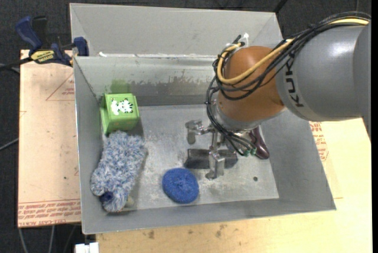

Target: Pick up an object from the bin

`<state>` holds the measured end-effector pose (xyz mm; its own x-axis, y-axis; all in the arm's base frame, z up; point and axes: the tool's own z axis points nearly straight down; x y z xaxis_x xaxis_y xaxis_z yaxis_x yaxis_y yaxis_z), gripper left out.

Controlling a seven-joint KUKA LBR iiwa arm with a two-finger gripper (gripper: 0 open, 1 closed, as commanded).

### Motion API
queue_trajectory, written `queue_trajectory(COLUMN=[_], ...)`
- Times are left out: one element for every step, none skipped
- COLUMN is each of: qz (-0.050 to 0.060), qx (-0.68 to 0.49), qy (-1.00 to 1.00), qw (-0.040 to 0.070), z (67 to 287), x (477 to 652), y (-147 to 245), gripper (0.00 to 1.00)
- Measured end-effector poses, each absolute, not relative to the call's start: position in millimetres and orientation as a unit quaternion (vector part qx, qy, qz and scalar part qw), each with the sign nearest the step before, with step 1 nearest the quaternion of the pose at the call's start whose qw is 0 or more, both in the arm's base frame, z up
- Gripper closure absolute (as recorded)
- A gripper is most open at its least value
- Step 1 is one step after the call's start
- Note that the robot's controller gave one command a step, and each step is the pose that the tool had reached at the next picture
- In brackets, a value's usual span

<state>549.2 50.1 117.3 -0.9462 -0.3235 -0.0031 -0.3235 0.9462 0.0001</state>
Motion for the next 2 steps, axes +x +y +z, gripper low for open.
queue_trajectory(qz=[0.001,0.001], qx=[-0.177,-0.177], qy=[0.984,0.984], qw=[0.0,0.002], z=[101,103], x=[571.2,586.2], y=[51,52], gripper=[0.0,0.0])
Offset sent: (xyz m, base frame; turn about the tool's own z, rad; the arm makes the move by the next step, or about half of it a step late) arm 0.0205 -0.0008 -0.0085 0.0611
